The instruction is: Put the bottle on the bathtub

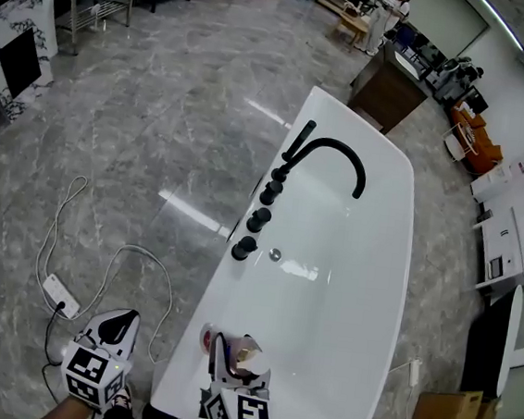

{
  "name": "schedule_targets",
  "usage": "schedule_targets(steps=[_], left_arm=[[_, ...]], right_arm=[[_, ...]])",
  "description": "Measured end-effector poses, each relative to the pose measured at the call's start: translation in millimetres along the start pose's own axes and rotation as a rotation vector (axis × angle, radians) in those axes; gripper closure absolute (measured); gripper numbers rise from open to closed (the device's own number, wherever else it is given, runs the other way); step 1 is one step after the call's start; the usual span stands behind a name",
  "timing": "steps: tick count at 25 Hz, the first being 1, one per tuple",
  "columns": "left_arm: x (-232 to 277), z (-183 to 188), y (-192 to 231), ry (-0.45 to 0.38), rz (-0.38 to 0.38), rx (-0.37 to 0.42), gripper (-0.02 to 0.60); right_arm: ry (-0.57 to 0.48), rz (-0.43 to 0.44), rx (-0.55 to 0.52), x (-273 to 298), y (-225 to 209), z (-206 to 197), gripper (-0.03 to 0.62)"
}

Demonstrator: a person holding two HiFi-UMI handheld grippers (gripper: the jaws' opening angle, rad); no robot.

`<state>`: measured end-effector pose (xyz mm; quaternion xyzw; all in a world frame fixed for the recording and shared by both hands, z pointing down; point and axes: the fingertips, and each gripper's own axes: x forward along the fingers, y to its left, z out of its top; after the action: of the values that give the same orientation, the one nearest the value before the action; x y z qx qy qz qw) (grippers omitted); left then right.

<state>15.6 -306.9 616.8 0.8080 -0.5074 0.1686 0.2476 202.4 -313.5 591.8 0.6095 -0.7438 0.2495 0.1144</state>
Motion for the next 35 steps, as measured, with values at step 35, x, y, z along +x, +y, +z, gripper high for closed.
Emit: schedule_targets(steps=[35], left_arm=[[97, 18, 34, -0.062, 0.057, -0.054, 0.566]], right_arm=[[-0.103, -0.008, -0.023, 112, -32, 38, 0.359]])
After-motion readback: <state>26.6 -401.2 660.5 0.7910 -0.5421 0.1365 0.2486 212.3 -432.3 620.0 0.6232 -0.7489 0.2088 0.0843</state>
